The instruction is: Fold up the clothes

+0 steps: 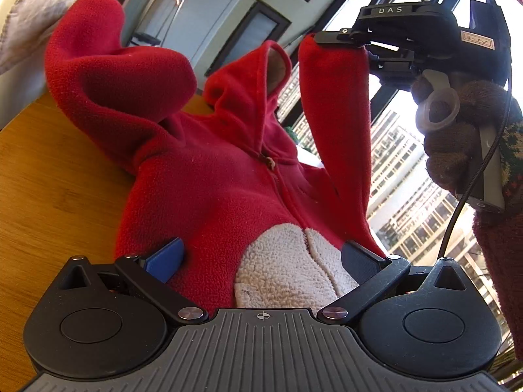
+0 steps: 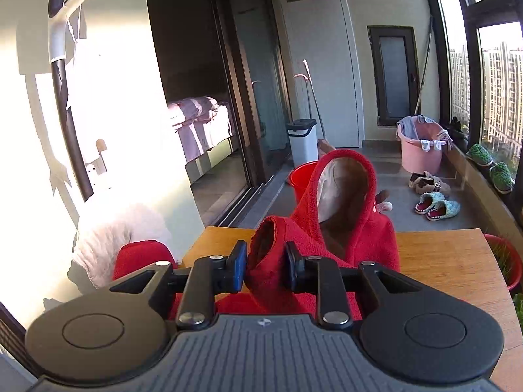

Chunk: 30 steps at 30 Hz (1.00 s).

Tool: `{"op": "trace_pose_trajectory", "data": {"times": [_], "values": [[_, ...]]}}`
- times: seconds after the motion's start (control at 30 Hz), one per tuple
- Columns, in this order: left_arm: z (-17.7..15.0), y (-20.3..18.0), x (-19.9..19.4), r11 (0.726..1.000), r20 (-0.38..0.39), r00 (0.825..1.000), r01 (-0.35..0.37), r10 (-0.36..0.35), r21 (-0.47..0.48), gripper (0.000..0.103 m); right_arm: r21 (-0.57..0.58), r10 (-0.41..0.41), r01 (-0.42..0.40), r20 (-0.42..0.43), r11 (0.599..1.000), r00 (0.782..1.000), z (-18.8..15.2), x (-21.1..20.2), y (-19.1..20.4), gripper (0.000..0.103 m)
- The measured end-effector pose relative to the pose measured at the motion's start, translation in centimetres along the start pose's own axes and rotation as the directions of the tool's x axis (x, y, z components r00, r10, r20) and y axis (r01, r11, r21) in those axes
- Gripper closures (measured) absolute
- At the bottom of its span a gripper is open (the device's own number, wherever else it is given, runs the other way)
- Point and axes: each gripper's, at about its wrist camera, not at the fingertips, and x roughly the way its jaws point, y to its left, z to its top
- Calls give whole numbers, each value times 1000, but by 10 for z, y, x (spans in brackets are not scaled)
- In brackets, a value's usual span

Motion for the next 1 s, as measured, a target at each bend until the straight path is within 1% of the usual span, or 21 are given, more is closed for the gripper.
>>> {"op": "trace_pose_trajectory", "data": {"times": [0.1, 0.17, 0.2, 0.27, 0.3, 0.37, 0.4, 0.47, 0.53, 0.6, 0.63, 0.73, 0.8, 0.87, 0.93, 1.0], "values": [[0, 0, 0, 1000, -1, 1000, 0, 0, 1, 0, -6, 32, -32, 26, 999, 999, 1, -3, 2, 62], [0, -1, 0, 1000, -3, 1000, -1, 1, 5, 0, -22, 38, -37, 45, 999, 998, 1, -9, 1, 46], [0, -1, 0, 1000, -4, 1000, -2, 2, 7, 0, -27, 41, -40, 55, 999, 998, 0, -13, -1, 43], [0, -1, 0, 1000, -6, 1000, -3, 3, 8, 0, -28, 47, -45, 62, 999, 997, -4, -20, -5, 27], [0, -1, 0, 1000, -7, 1000, -4, 4, 9, 0, -27, 50, -48, 64, 998, 997, -6, -23, -8, 23], [1, -1, 0, 1000, -10, 1000, -3, 3, 9, 0, -9, 50, -50, 59, 999, 997, -15, -31, -20, 2], [1, -1, 1, 1000, -11, 1000, -3, 3, 9, 0, 1, 51, -51, 56, 999, 997, -19, -35, -25, 0], [1, -1, 1, 1000, -15, 1000, -2, 2, 9, 0, 35, 53, -54, 35, 998, 998, -33, -40, -40, 0], [1, -1, 2, 1000, -19, 1000, -7, 7, 14, 0, 93, 64, -62, -16, 994, 998, -57, -45, -59, 0], [1, -2, 3, 1000, -24, 1000, -13, 13, 20, 0, 126, 71, -59, -92, 990, 993, -84, -43, -75, 0], [1, -4, 4, 999, -29, 999, -19, 20, 26, 0, 135, 71, -53, -131, 989, 989, -99, -40, -81, 0], [3, -9, 6, 998, -48, 998, -46, 48, 52, 0, 112, 5, 20, -220, 993, 976, -139, -31, -93, 0], [5, -14, 8, 995, -71, 995, -69, 75, 75, 0, 100, -7, 38, -293, 994, 956, -160, -19, -97, 0], [7, -19, 10, 991, -101, 990, -93, 102, 98, 0, 38, -21, 31, -245, 999, 969, -168, -24, -92, 0], [10, -22, 13, 989, -119, 985, -109, 121, 102, 0, 47, -13, 25, -239, 999, 971, -169, -25, -94, 0], [17, -22, 17, 988, -157, 979, -112, 128, 105, 0, 58, -5, 19, -234, 998, 972, -169, -26, -96, 0]]}}
